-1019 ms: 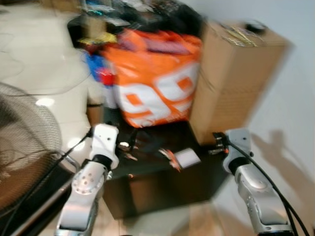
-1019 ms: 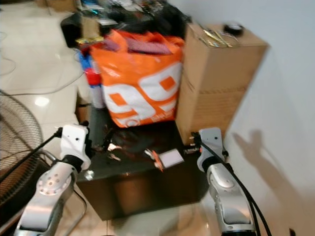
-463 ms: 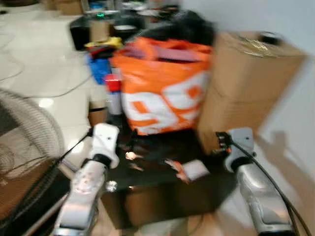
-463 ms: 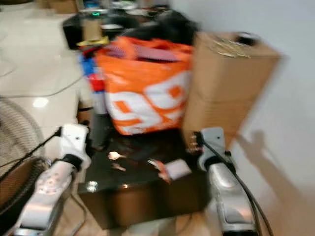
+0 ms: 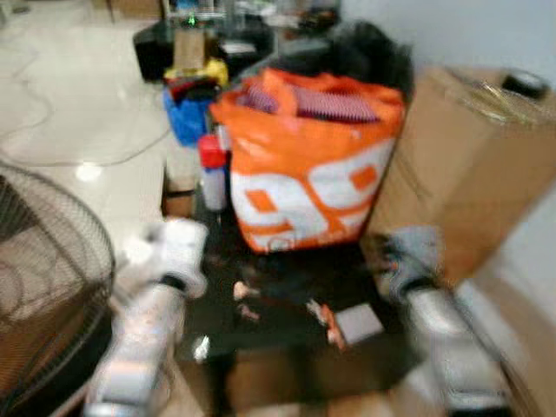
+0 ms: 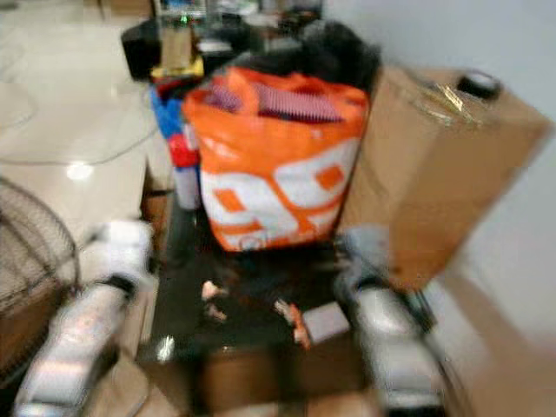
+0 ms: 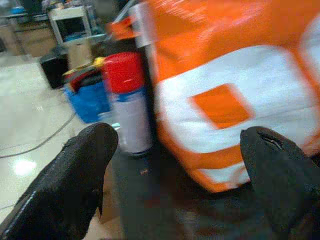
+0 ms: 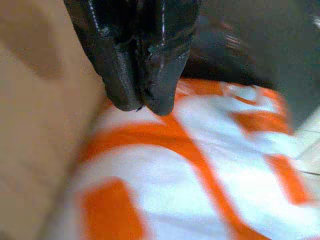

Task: Hang keys on a hook

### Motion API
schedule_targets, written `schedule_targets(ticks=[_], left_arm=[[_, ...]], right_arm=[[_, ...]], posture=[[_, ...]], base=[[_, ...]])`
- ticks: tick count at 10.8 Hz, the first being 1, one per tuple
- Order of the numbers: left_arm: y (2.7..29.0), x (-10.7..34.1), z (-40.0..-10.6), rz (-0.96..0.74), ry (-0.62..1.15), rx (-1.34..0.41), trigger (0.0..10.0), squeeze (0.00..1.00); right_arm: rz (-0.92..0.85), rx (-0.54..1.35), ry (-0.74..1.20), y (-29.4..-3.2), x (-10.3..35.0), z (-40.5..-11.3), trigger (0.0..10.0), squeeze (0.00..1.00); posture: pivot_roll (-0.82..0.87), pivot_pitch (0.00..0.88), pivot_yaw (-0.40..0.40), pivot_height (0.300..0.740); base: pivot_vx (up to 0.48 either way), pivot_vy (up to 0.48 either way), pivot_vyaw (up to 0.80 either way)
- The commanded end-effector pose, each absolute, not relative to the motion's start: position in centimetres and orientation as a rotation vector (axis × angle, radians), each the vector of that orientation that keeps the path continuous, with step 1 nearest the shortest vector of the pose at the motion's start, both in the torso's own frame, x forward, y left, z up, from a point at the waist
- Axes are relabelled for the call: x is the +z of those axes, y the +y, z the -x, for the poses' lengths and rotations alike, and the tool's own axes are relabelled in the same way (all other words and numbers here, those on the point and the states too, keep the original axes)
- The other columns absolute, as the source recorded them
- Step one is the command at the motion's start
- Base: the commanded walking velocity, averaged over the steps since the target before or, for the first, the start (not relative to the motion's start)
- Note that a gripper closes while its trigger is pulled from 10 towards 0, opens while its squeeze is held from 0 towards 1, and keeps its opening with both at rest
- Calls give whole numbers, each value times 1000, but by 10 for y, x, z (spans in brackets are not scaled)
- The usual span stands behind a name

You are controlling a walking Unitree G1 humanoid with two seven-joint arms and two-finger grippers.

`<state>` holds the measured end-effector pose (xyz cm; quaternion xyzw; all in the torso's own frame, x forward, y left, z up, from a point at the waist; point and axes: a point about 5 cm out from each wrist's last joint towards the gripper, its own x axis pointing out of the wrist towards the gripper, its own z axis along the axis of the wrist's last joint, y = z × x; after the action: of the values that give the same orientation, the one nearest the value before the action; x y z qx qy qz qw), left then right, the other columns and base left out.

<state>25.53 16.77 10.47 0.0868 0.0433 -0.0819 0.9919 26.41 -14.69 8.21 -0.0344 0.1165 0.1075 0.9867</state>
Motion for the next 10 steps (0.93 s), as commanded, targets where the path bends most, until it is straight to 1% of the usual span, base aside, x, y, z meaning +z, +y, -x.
schedule_targets(ticks=[1,4,5,6,7,8,9,10], left_arm=[[158,107,-256,-167,71,-195,10000,1000],[158,105,-255,-184,84,-204,10000,996],[158,102,-254,-203,101,-218,10000,984],[159,96,-252,-228,132,-257,10000,918],[158,93,-250,-249,149,-309,10000,918],[157,84,-243,-295,208,-409,10000,910],[158,73,-234,-345,283,-513,10000,863],[161,64,-226,-378,355,-613,10000,792]], right_arm=[[99,181,233,-160,83,-264,10000,0],[107,170,255,-165,80,-264,10000,0],[163,230,318,-164,72,-262,10000,0],[271,344,456,-164,54,-255,10000,0],[252,383,500,-162,49,-253,10000,0],[294,460,563,-158,41,-250,10000,0],[300,513,616,-154,34,-247,10000,784],[272,550,680,-151,27,-244,10000,1000]], posture=[[1,0,-28,740],[3,0,-29,740],[3,0,-29,740],[2,0,-28,740],[4,0,-30,740],[7,0,-36,740],[14,0,-46,740],[19,0,-55,740]], base=[[304,0,800],[301,0,0],[0,0,0],[0,0,0],[0,0,0],[0,0,0],[0,0,0],[0,0,0]])
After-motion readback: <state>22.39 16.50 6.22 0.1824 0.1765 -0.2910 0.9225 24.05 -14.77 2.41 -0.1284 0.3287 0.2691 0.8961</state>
